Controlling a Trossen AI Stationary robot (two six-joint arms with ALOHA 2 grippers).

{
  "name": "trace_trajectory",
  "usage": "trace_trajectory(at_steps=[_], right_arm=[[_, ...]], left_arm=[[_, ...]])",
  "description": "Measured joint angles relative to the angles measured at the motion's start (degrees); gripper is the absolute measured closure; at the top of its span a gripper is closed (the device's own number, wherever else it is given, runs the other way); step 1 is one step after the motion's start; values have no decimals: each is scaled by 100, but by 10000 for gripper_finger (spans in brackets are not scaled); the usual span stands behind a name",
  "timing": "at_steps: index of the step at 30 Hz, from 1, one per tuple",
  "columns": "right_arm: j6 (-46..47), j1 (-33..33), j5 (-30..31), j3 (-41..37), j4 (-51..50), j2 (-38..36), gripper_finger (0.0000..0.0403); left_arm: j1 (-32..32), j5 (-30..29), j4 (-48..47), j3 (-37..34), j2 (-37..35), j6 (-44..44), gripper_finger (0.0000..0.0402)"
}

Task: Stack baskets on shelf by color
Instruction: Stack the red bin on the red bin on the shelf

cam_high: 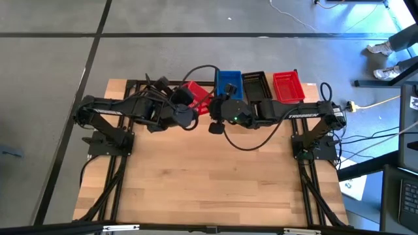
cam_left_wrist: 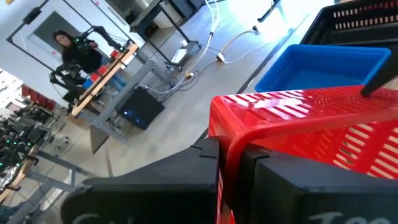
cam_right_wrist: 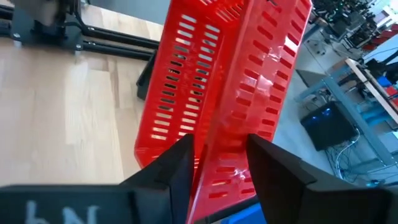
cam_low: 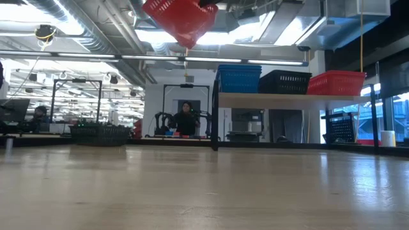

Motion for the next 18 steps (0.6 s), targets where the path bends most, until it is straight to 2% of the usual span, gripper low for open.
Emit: trace_trajectory(at_steps=[8, 12, 18], right_arm=[[2, -27, 345, 2, 3, 0, 265], [8, -32, 405, 2, 11, 0, 305], [17, -45, 459, 2, -39, 0, 388]], left_arm=[[-135, 5, 25, 0, 0, -17, 401], [-137, 33, 26, 0, 0, -34, 401], [-141, 278, 31, 1, -12, -63, 401]])
